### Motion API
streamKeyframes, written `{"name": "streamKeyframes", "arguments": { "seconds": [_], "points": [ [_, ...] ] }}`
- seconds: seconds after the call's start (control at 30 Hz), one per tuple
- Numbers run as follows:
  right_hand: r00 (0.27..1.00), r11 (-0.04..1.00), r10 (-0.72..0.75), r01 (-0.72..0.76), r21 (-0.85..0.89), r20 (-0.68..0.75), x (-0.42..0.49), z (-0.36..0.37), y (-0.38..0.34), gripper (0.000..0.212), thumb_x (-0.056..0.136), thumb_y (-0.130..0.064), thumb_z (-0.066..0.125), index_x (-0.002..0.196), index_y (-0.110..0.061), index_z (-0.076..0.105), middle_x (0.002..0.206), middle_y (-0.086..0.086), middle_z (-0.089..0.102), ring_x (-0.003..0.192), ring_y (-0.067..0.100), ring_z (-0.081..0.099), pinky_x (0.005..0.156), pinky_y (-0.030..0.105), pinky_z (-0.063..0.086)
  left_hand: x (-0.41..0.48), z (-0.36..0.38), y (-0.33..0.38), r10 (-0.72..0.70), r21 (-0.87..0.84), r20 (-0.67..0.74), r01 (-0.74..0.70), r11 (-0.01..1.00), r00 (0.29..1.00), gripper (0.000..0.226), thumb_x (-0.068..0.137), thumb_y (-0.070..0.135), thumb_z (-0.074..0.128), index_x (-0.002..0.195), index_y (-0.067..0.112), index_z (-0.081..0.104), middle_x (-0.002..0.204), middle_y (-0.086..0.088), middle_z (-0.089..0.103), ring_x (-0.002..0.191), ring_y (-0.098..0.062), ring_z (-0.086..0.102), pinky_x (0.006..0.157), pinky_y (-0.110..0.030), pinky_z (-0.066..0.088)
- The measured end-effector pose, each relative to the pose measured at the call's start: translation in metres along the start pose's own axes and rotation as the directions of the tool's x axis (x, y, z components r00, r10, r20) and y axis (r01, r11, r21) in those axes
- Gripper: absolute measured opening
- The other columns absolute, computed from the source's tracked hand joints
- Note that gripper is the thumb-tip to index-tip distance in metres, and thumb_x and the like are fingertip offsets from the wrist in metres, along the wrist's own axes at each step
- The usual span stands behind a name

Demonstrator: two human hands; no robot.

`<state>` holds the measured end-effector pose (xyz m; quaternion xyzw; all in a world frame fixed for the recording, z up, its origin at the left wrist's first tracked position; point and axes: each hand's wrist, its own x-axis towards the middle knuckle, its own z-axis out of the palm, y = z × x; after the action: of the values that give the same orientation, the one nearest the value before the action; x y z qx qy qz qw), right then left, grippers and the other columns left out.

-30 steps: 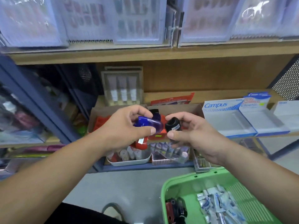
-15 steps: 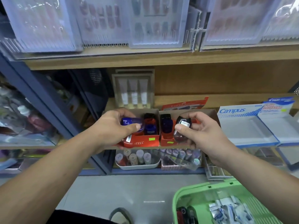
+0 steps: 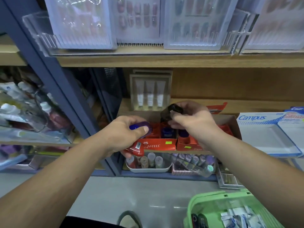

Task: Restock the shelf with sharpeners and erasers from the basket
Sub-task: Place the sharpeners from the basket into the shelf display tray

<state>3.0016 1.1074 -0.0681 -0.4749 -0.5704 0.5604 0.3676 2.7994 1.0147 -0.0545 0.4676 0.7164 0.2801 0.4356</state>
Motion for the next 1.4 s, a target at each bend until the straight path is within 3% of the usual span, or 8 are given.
{"name": "streamKeyframes", "arguments": {
  "seconds": [0.2, 0.43, 0.6, 0.83, 1.03, 1.1, 1.2, 1.4],
  "points": [
    [0.996, 0.934, -0.088, 0.091, -0.346, 0.024, 0.038, 0.037, 0.022, 0.025, 0.083, -0.013, 0.082, 0.096, -0.031, 0.07, 0.092, -0.01, 0.071, 0.09, 0.012, 0.067, 0.091, 0.03, 0.055, 0.003, -0.004, -0.005, -0.018, 0.008, -0.067, 0.018, 1.0, 0.998, 0.032, 0.09, 0.041, 0.076, 0.116, 0.027, 0.062, 0.096, -0.002, 0.074, 0.07, -0.014, 0.075, 0.048, -0.024, 0.054],
    [0.996, 0.724, -0.06, 0.087, -0.684, 0.063, 0.043, 0.038, 0.026, 0.022, 0.086, -0.032, 0.079, 0.104, -0.037, 0.067, 0.101, -0.018, 0.067, 0.102, 0.016, 0.064, 0.085, 0.034, 0.055, 0.013, -0.012, -0.024, -0.075, -0.001, -0.128, 0.075, 0.997, 0.989, 0.036, 0.089, 0.034, 0.079, 0.119, 0.024, 0.062, 0.101, -0.005, 0.071, 0.077, -0.019, 0.073, 0.046, -0.025, 0.054],
    [0.988, 0.56, -0.106, 0.15, -0.815, 0.11, 0.042, 0.038, 0.02, 0.026, 0.092, -0.039, 0.072, 0.117, -0.042, 0.067, 0.124, -0.008, 0.06, 0.111, 0.023, 0.063, 0.088, 0.037, 0.054, 0.018, -0.004, -0.03, -0.083, 0.01, -0.117, 0.085, 0.996, 0.99, 0.027, 0.092, 0.031, 0.076, 0.115, 0.024, 0.062, 0.102, -0.006, 0.067, 0.077, -0.02, 0.07, 0.044, -0.026, 0.054],
    [0.979, 0.459, -0.136, 0.2, -0.865, 0.155, 0.045, 0.041, 0.015, 0.027, 0.094, -0.039, 0.07, 0.12, -0.042, 0.067, 0.122, -0.006, 0.05, 0.109, 0.026, 0.062, 0.086, 0.04, 0.056, 0.019, -0.006, -0.031, -0.057, -0.08, -0.125, 0.047, 0.996, 0.991, 0.023, 0.092, 0.028, 0.076, 0.112, 0.029, 0.064, 0.105, -0.003, 0.068, 0.075, -0.017, 0.073, 0.048, -0.027, 0.056],
    [0.969, 0.316, -0.071, 0.246, -0.916, 0.236, 0.044, 0.043, 0.007, 0.035, 0.099, -0.042, 0.06, 0.134, -0.045, 0.059, 0.131, -0.004, 0.05, 0.111, 0.025, 0.06, 0.078, 0.034, 0.049, 0.017, -0.006, -0.026, -0.044, -0.145, -0.1, 0.029, 0.989, 0.994, 0.039, 0.096, 0.021, 0.071, 0.133, 0.027, 0.058, 0.108, 0.003, 0.07, 0.079, -0.016, 0.073, 0.046, -0.025, 0.054],
    [0.963, 0.456, -0.127, 0.27, -0.848, 0.238, 0.037, 0.039, 0.007, 0.038, 0.098, -0.041, 0.06, 0.135, -0.041, 0.059, 0.132, -0.009, 0.051, 0.113, 0.018, 0.058, 0.086, 0.035, 0.052, 0.016, -0.005, -0.023, -0.017, -0.172, -0.076, 0.003, 0.985, 0.997, 0.037, 0.094, 0.023, 0.074, 0.128, 0.029, 0.061, 0.106, 0.007, 0.073, 0.074, -0.015, 0.075, 0.047, -0.025, 0.053],
    [0.969, 0.868, -0.085, 0.186, -0.461, 0.232, 0.016, 0.03, 0.007, 0.02, 0.096, -0.04, 0.064, 0.113, -0.035, 0.073, 0.097, -0.018, 0.071, 0.089, 0.001, 0.066, 0.077, 0.023, 0.052, 0.015, 0.001, -0.014, 0.049, -0.192, -0.05, -0.058, 0.98, 0.998, 0.033, 0.091, 0.027, 0.078, 0.12, 0.033, 0.064, 0.099, 0.01, 0.078, 0.079, -0.016, 0.078, 0.052, -0.032, 0.059],
    [0.97, 0.998, 0.023, -0.009, -0.061, 0.243, -0.006, 0.023, 0.007, 0.015, 0.095, -0.019, 0.071, 0.11, -0.018, 0.07, 0.091, 0.0, 0.078, 0.073, 0.011, 0.073, 0.065, 0.029, 0.06, 0.019, 0.01, 0.0, 0.082, -0.299, -0.148, -0.124, 0.946, 0.986, 0.037, 0.079, 0.028, 0.089, 0.11, 0.023, 0.07, 0.095, 0.003, 0.079, 0.078, -0.019, 0.078, 0.052, -0.034, 0.059]
  ]
}}
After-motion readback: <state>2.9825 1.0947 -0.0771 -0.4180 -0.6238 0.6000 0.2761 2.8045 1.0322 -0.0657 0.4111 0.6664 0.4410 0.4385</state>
